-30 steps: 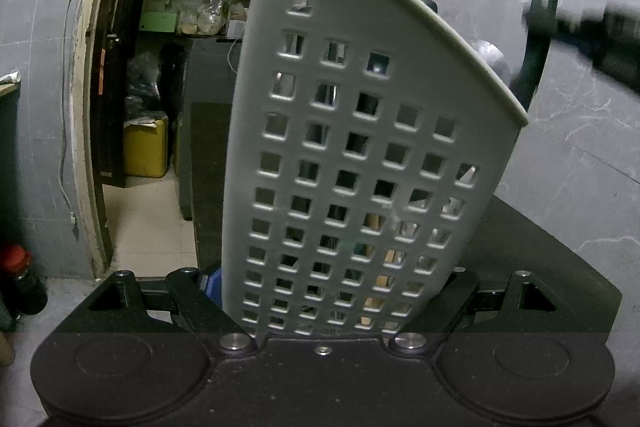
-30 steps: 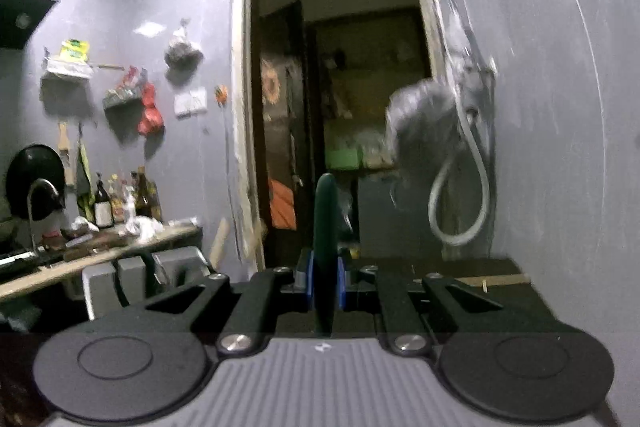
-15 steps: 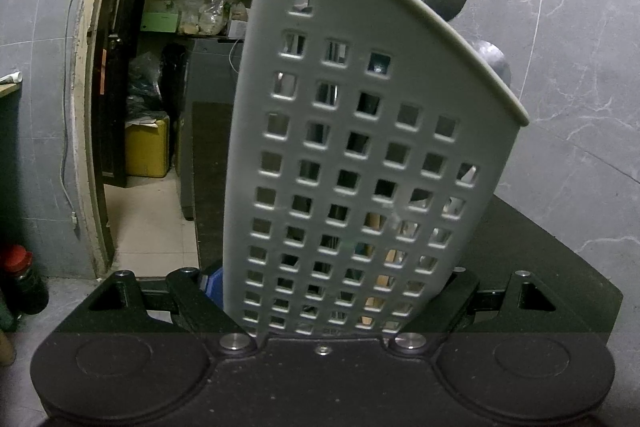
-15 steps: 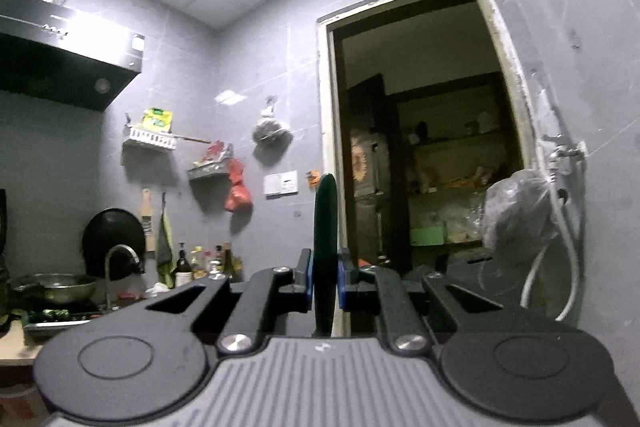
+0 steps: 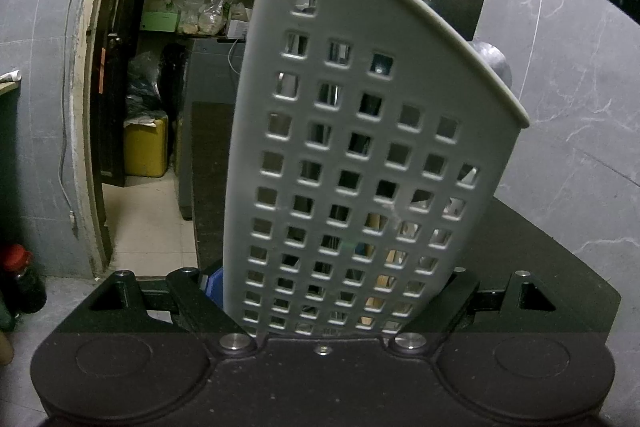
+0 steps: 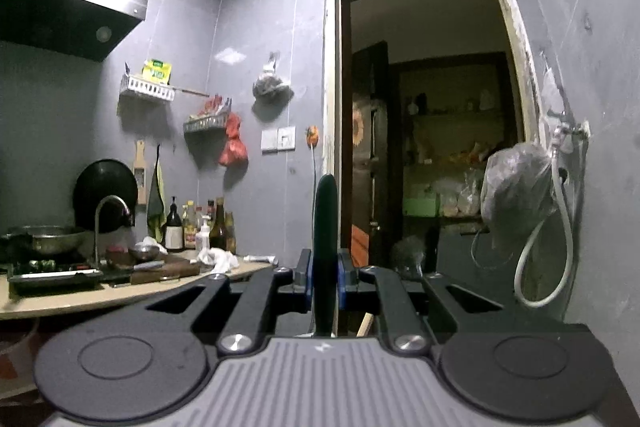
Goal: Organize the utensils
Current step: 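Lower the knife into the basket and open the right tool, then move the open right tool down to the wooden chopstick on the table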
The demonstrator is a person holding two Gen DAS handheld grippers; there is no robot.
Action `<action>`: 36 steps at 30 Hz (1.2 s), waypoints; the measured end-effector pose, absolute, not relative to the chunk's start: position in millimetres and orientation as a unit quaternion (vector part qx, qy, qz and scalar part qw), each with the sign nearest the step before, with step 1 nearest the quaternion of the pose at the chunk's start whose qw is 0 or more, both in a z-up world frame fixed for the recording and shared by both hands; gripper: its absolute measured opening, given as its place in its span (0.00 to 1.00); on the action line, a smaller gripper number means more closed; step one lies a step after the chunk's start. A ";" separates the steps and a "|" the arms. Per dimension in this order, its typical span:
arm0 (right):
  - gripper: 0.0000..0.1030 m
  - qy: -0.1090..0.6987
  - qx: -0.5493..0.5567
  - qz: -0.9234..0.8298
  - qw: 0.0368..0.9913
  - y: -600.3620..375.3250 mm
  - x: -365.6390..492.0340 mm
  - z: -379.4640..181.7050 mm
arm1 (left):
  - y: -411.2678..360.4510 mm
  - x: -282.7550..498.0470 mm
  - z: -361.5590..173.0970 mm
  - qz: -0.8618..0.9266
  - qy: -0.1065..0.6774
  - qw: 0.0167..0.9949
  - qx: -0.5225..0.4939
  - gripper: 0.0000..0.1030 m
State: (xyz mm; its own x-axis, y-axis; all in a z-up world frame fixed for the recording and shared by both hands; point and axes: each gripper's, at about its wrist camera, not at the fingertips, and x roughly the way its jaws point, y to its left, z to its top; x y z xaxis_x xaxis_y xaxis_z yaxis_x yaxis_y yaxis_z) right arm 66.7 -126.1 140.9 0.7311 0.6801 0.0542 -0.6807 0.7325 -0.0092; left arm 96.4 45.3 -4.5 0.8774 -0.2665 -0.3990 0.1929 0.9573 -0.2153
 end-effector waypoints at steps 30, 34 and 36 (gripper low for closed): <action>0.96 0.003 0.021 0.359 0.933 -155.8 80.9 116.9 | 42.2 99.7 -5.6 -0.119 0.220 0.965 -0.082 0.83; 1.00 0.026 0.037 0.280 0.959 -184.6 118.0 126.3 | 40.0 98.9 -4.7 -0.118 0.220 0.965 -0.076 0.83; 1.00 0.065 0.058 0.249 0.965 -198.6 151.7 124.7 | 38.2 98.9 -4.4 -0.119 0.220 0.965 -0.075 0.83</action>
State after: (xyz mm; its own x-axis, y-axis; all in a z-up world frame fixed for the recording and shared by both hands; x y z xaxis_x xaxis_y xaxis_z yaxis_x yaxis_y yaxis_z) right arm 151.7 -198.6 124.7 0.8673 0.4884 -0.0958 -0.4734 0.8689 0.1444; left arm 98.9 38.2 -4.4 0.8749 -0.2629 -0.4068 0.1973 0.9605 -0.1964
